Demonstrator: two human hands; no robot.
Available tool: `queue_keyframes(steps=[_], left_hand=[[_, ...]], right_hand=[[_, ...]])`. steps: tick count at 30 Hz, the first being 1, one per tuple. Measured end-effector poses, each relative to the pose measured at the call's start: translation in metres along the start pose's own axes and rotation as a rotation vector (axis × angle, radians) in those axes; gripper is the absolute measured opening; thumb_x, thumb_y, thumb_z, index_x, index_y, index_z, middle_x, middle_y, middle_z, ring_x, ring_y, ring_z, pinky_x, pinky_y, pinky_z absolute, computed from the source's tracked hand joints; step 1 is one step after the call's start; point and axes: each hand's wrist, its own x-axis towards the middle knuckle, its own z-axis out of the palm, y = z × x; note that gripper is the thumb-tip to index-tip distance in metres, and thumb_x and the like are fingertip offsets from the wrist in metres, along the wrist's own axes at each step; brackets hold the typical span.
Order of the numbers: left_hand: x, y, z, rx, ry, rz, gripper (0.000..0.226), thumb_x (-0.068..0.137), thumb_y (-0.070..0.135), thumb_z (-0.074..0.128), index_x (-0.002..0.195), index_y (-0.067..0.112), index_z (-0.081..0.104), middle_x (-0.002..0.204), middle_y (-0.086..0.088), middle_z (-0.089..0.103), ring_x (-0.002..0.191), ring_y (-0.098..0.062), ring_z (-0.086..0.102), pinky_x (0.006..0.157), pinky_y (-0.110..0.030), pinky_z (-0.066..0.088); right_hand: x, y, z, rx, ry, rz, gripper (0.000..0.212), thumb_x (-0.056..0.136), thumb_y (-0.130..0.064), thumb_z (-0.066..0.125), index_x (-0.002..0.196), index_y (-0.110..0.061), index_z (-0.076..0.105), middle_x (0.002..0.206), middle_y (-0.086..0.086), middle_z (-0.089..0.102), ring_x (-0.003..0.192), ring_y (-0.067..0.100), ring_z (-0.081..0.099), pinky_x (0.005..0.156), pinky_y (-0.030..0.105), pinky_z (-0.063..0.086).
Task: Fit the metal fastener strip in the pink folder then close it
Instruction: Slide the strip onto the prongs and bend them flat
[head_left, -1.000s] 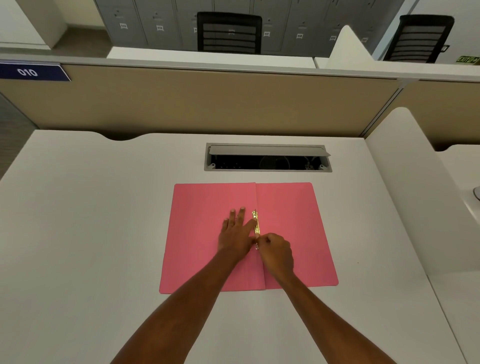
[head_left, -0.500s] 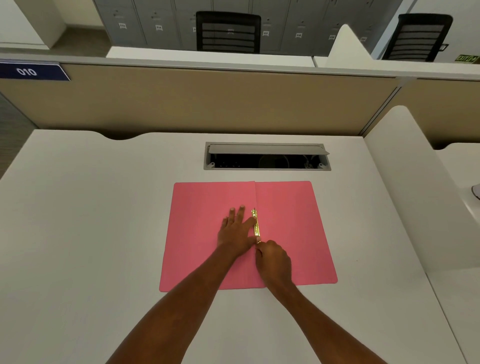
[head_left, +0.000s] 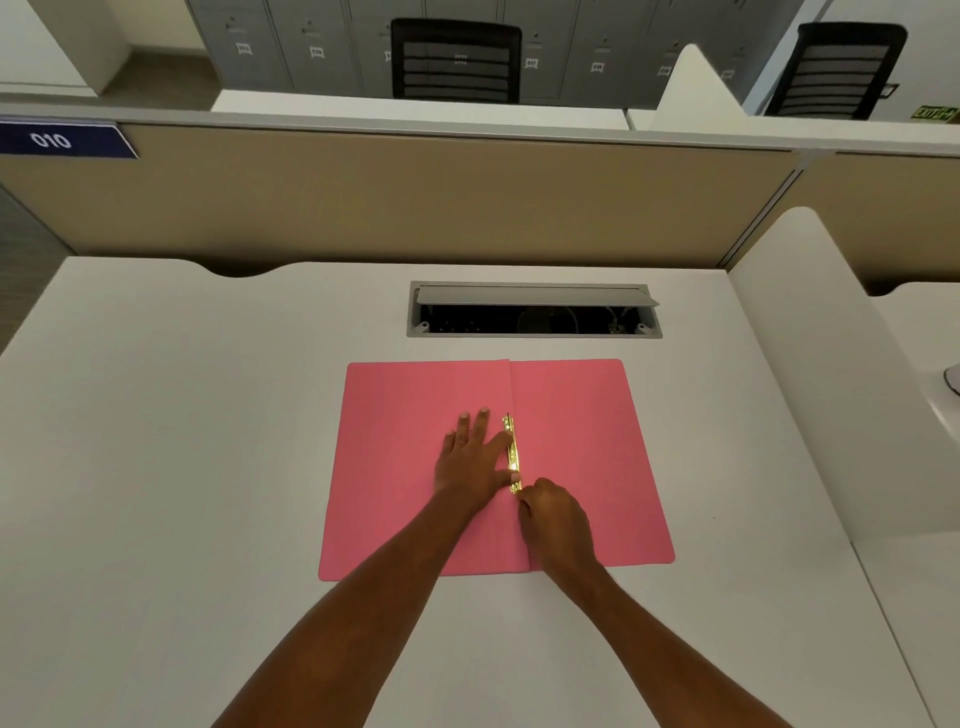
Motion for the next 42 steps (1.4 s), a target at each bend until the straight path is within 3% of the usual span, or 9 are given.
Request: queue_keyframes(steps=[13, 18, 22, 25, 27, 29, 32, 35, 42], left_hand=[[-0.002, 0.002, 0.007, 0.043, 0.067, 0.004, 0.058, 0.106, 0.040, 0.061, 0.160, 0.035, 0.039, 0.182, -0.010, -0.002, 0.167, -0.041, -0.006, 0.135, -0.056, 0.009], [-0.001, 0.002, 0.006, 0.075, 0.066, 0.008, 0.060, 0.105, 0.043, 0.061, 0.160, 0.035, 0.038, 0.182, -0.011, 0.000, 0.167, -0.042, -0.003, 0.135, -0.058, 0.012], [-0.005, 0.006, 0.003, 0.085, 0.075, 0.019, 0.058, 0.106, 0.041, 0.059, 0.161, 0.032, 0.039, 0.182, -0.013, 0.002, 0.167, -0.042, 0.002, 0.135, -0.060, 0.015], [-0.006, 0.007, 0.005, 0.122, 0.081, 0.020, 0.060, 0.109, 0.040, 0.054, 0.164, 0.031, 0.033, 0.181, -0.015, 0.004, 0.167, -0.043, 0.004, 0.135, -0.060, 0.016], [-0.004, 0.006, 0.008, 0.154, 0.079, 0.024, 0.064, 0.110, 0.040, 0.053, 0.168, 0.031, 0.026, 0.181, -0.016, 0.006, 0.167, -0.044, 0.005, 0.134, -0.061, 0.017], [-0.002, 0.007, 0.010, 0.187, 0.079, 0.027, 0.069, 0.110, 0.039, 0.053, 0.170, 0.027, 0.021, 0.180, -0.018, 0.009, 0.166, -0.045, 0.008, 0.133, -0.061, 0.020], [-0.002, 0.008, 0.007, 0.219, 0.089, 0.017, 0.072, 0.109, 0.038, 0.055, 0.169, 0.020, 0.020, 0.178, -0.018, 0.015, 0.165, -0.044, 0.014, 0.132, -0.060, 0.024], [-0.003, 0.008, 0.004, 0.240, 0.068, 0.026, 0.071, 0.109, 0.039, 0.055, 0.169, 0.021, 0.020, 0.179, -0.018, 0.012, 0.166, -0.044, 0.012, 0.132, -0.062, 0.023], [0.001, 0.004, 0.005, 0.264, 0.069, 0.023, 0.078, 0.105, 0.046, 0.059, 0.168, 0.026, 0.017, 0.180, -0.014, 0.014, 0.166, -0.042, 0.014, 0.131, -0.062, 0.025]], right_hand=[[-0.011, 0.006, -0.004, 0.035, -0.029, -0.037, 0.033, 0.104, -0.046, 0.060, 0.114, -0.022, 0.081, 0.105, 0.001, 0.077, 0.083, 0.014, 0.062, 0.074, 0.023, 0.041], [0.001, 0.008, -0.013, 0.068, -0.020, -0.025, 0.029, 0.105, -0.038, 0.058, 0.104, -0.020, 0.082, 0.098, 0.002, 0.077, 0.085, 0.020, 0.068, 0.070, 0.032, 0.053], [0.023, -0.004, -0.035, 0.154, 0.095, -0.037, 0.025, 0.104, -0.028, 0.061, 0.124, -0.021, 0.075, 0.104, 0.004, 0.074, 0.091, 0.026, 0.072, 0.073, 0.040, 0.061], [0.048, -0.018, -0.052, 0.156, 0.125, -0.095, 0.054, 0.102, -0.018, 0.065, 0.154, -0.022, 0.051, 0.129, 0.009, 0.068, 0.104, 0.027, 0.072, 0.080, 0.044, 0.064], [0.067, -0.025, -0.061, 0.094, 0.094, -0.152, 0.065, 0.100, -0.010, 0.064, 0.159, -0.025, 0.042, 0.140, 0.009, 0.062, 0.112, 0.029, 0.070, 0.081, 0.046, 0.064], [0.085, -0.028, -0.065, -0.012, 0.050, -0.245, 0.063, 0.097, -0.005, 0.064, 0.154, -0.025, 0.050, 0.139, 0.007, 0.063, 0.115, 0.028, 0.067, 0.080, 0.042, 0.061], [0.106, -0.027, -0.068, -0.223, -0.058, -0.341, 0.033, 0.096, -0.007, 0.065, 0.126, -0.018, 0.074, 0.117, 0.006, 0.069, 0.106, 0.027, 0.068, 0.078, 0.036, 0.057], [0.120, -0.025, -0.071, -0.351, -0.097, -0.375, 0.019, 0.093, -0.005, 0.068, 0.107, -0.012, 0.078, 0.105, 0.007, 0.071, 0.094, 0.027, 0.070, 0.075, 0.040, 0.061], [0.137, -0.015, -0.074, -0.338, -0.078, -0.342, 0.012, 0.094, -0.019, 0.075, 0.105, -0.015, 0.077, 0.100, 0.006, 0.075, 0.090, 0.028, 0.071, 0.074, 0.039, 0.060]])
